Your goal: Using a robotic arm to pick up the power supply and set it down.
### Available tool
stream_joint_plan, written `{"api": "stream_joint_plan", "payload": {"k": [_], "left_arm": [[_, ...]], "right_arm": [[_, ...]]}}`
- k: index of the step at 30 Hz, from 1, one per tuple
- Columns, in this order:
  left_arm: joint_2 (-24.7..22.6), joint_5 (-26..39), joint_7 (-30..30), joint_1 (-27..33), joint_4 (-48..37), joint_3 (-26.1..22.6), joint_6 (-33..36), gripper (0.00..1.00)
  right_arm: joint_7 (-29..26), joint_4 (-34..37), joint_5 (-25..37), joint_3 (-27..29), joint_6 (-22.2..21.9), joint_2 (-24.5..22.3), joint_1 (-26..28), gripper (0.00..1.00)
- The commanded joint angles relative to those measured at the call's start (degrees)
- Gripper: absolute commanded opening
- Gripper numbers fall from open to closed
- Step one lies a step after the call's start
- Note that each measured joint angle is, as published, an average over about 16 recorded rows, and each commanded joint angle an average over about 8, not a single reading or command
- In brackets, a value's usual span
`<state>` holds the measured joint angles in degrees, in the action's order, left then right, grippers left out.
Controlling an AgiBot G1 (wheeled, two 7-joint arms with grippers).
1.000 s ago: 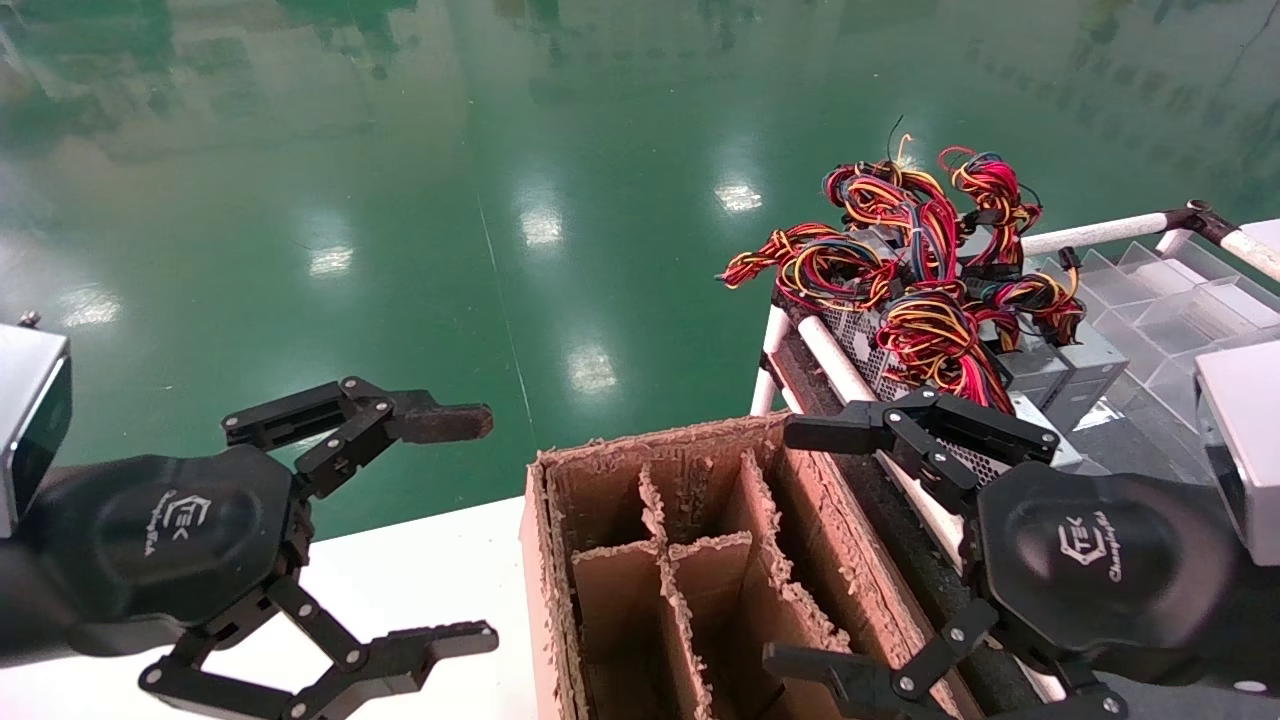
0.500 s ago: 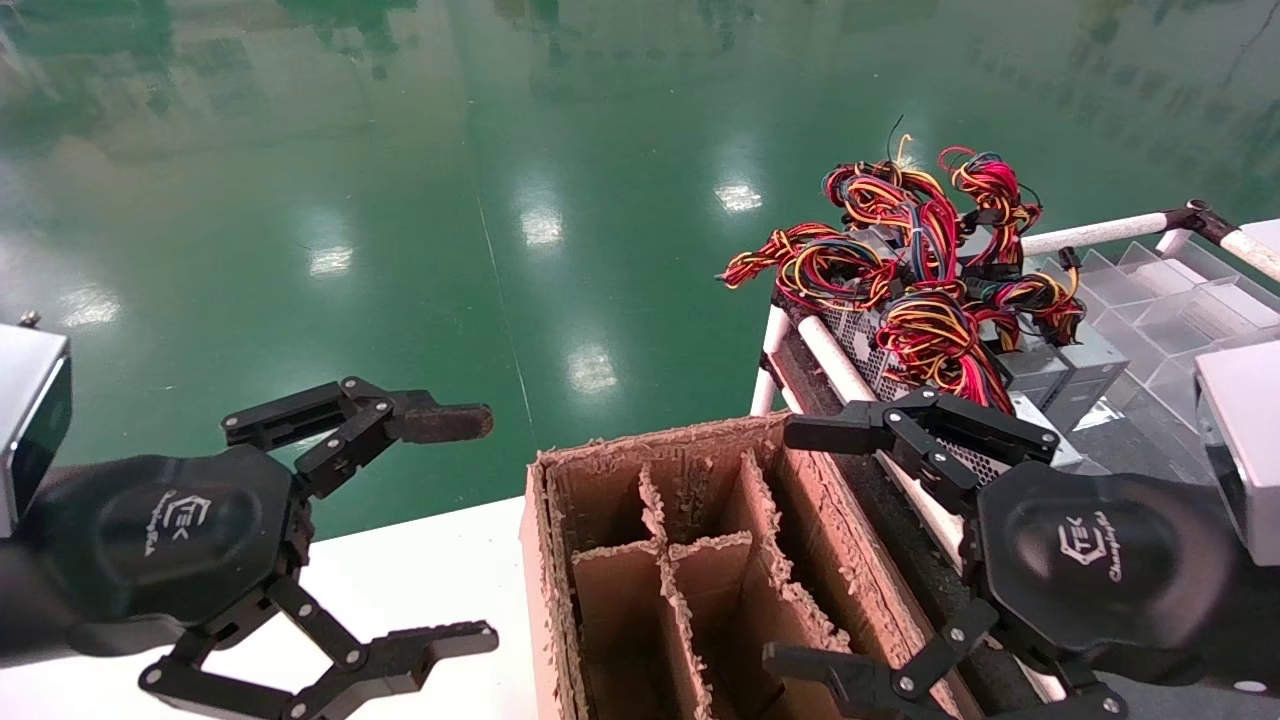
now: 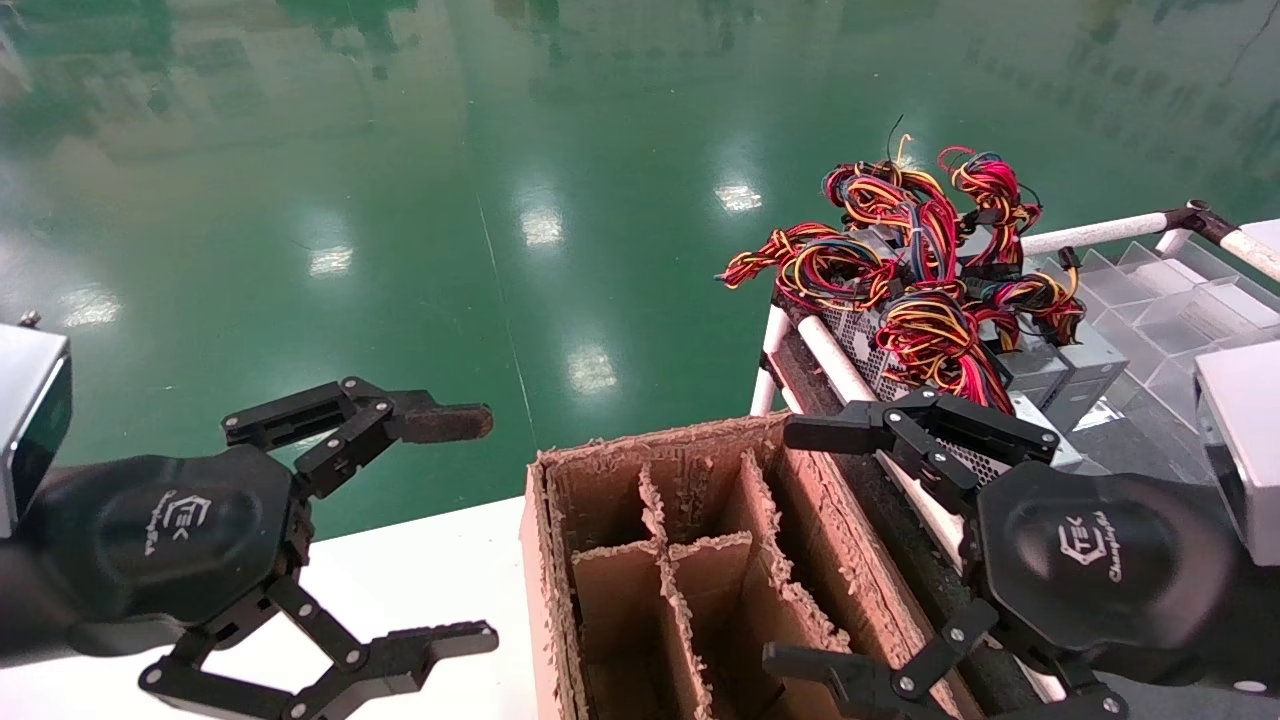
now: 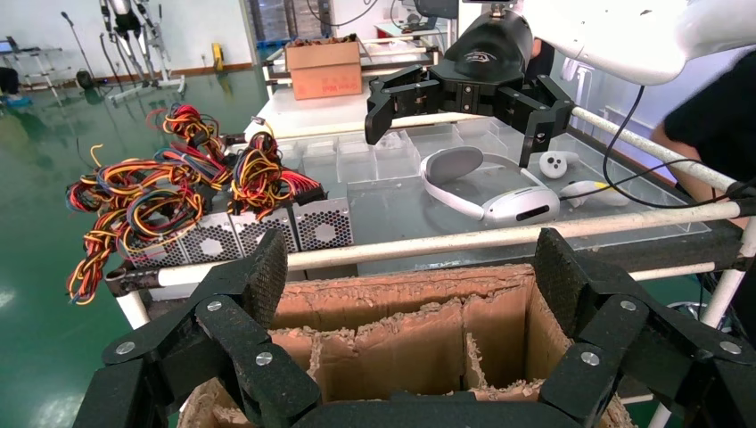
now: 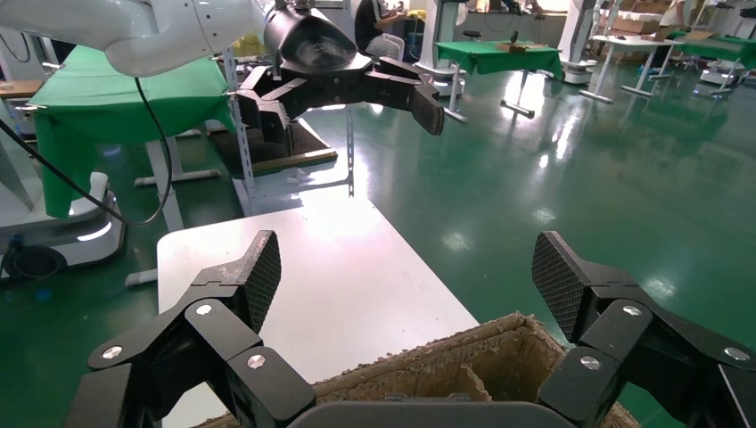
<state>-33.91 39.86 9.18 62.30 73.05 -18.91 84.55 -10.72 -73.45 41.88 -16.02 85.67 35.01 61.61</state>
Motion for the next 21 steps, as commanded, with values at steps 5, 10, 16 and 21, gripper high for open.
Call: {"api": "stream_joint_plan", "payload": {"k": [5,10,16,21], "left_arm": [[0.0,0.0,0.0,0.0,0.0,0.0,0.0,1.0],[0.0,0.0,0.0,0.0,0.0,0.0,0.0,1.0],[0.0,0.0,0.0,0.0,0.0,0.0,0.0,1.0],[0.0,0.0,0.0,0.0,0.0,0.0,0.0,1.0]], "right_arm": [[0.0,0.0,0.0,0.0,0.0,0.0,0.0,1.0],[0.0,0.0,0.0,0.0,0.0,0.0,0.0,1.0],[0.0,0.0,0.0,0.0,0.0,0.0,0.0,1.0],[0.0,0.0,0.0,0.0,0.0,0.0,0.0,1.0]]}}
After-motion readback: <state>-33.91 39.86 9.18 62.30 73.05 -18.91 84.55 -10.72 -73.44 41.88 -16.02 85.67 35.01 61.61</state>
